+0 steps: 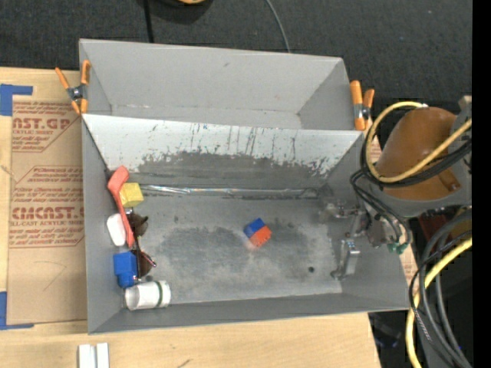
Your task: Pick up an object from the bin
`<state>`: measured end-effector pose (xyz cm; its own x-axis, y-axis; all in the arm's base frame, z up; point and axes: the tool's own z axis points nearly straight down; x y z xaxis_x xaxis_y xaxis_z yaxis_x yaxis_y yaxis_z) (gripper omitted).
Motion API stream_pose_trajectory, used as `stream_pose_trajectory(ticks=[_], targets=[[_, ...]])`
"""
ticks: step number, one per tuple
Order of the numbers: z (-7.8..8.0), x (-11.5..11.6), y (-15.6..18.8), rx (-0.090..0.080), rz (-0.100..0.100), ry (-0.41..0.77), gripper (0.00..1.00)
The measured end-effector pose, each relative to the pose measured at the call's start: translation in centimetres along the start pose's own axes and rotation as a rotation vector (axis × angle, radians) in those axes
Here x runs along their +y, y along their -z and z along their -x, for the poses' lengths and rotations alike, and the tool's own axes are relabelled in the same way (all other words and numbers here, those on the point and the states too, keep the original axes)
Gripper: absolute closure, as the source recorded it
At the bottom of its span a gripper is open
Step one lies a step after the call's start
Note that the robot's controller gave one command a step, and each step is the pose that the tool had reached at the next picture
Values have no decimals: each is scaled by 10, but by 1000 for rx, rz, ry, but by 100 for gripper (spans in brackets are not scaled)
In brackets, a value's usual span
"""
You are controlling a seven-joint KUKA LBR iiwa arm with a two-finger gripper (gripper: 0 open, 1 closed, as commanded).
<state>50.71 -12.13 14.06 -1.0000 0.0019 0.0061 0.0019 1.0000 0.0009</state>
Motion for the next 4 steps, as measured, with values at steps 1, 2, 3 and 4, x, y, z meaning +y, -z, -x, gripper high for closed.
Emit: stream_pose_trajectory(ticks=[1, 2, 3, 4], targets=[[1, 0, 4, -7, -1, 2, 0], [9, 25, -36, -12, -3, 20, 0], [-1, 41, -65, 2, 2, 55, 0], [32, 38, -48, -6, 0, -64, 0]])
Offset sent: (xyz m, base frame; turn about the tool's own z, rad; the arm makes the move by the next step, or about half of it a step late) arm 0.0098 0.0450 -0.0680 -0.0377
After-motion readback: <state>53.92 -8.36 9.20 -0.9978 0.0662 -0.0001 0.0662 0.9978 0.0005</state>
